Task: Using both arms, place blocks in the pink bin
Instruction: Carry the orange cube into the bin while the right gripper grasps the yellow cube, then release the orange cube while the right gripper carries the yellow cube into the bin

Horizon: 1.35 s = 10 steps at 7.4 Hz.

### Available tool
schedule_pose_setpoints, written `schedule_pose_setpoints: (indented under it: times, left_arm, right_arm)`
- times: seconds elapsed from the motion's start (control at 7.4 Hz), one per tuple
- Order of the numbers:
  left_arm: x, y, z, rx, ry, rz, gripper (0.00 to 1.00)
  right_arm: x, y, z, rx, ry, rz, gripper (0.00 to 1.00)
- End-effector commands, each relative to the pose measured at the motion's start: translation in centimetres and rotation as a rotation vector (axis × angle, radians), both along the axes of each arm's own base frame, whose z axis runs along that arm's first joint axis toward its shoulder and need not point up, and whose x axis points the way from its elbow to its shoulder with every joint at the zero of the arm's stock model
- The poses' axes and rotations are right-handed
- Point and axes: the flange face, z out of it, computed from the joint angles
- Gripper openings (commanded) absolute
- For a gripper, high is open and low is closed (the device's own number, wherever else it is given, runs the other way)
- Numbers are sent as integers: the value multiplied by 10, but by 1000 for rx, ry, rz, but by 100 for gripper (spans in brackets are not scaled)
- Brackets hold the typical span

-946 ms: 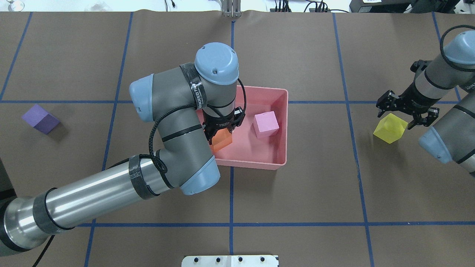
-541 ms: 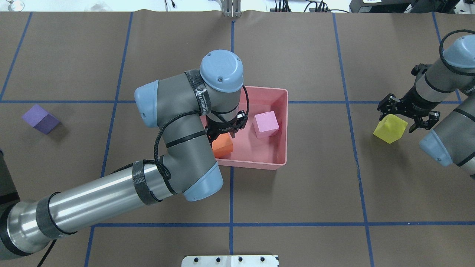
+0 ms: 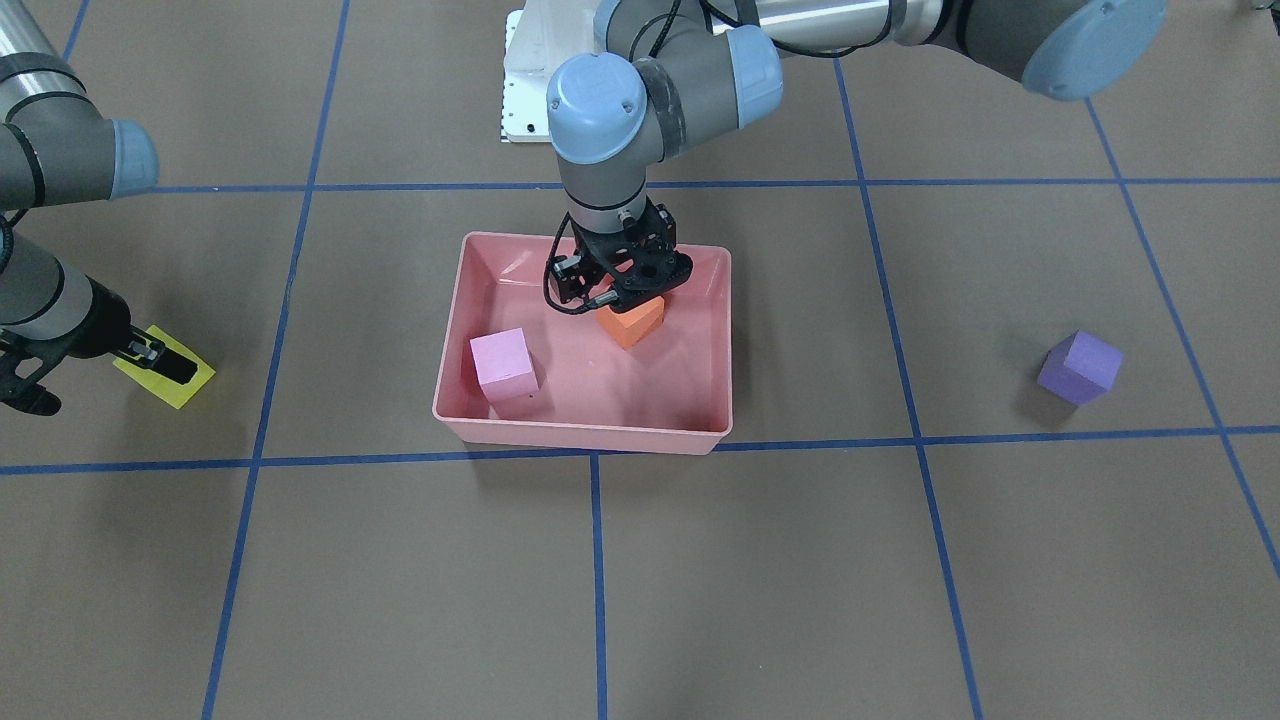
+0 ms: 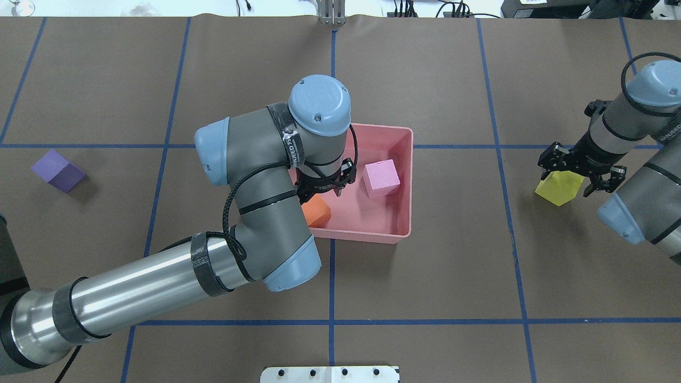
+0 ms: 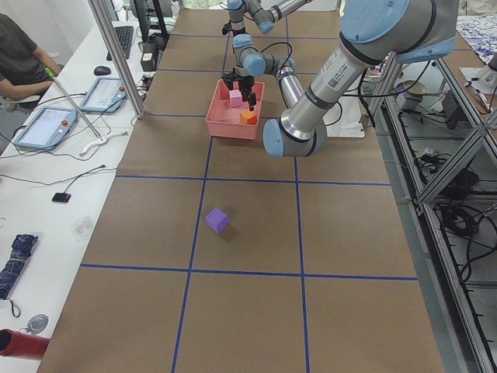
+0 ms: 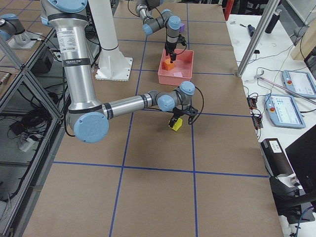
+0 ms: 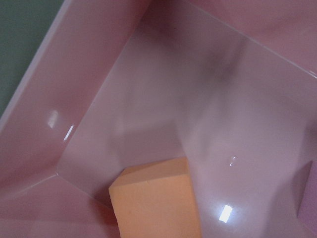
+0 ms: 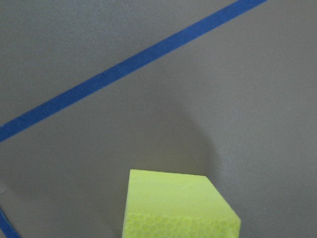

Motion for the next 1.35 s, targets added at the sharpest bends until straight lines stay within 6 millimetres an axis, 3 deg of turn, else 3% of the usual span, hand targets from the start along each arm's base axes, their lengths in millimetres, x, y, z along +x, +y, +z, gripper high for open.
schedule_pose_setpoints:
  times: [0.0, 0.14, 0.41, 0.54, 0.68, 0.81, 1.08, 1.22]
  left_arm:
    - [-1, -1, -6, 2, 4, -3, 92]
    - [-7, -3, -11, 7, 12, -9, 92]
    - [-52, -12, -34, 86, 83, -8, 92]
    - [-74, -12, -16, 131, 84, 22, 92]
    - [-102, -15, 12, 180, 78, 53, 92]
    - [-147, -20, 47, 230, 61, 70, 92]
    - [-235, -53, 137, 233, 60, 158, 92]
    - [-275, -64, 171, 232, 97, 201, 92]
  right_arm:
    - [-2, -3, -8, 10, -18, 17, 0]
    - [-2, -3, -22, 21, -40, 20, 0]
    - [30, -11, -129, 43, -85, 69, 0]
    - [25, -22, -200, 47, -87, 76, 0]
    - [-6, -24, -260, 13, -97, 106, 0]
    - [-44, -10, -300, -42, -116, 157, 0]
    - [-138, 42, -372, -8, -122, 166, 0]
    - [-175, 69, -392, 53, -167, 134, 0]
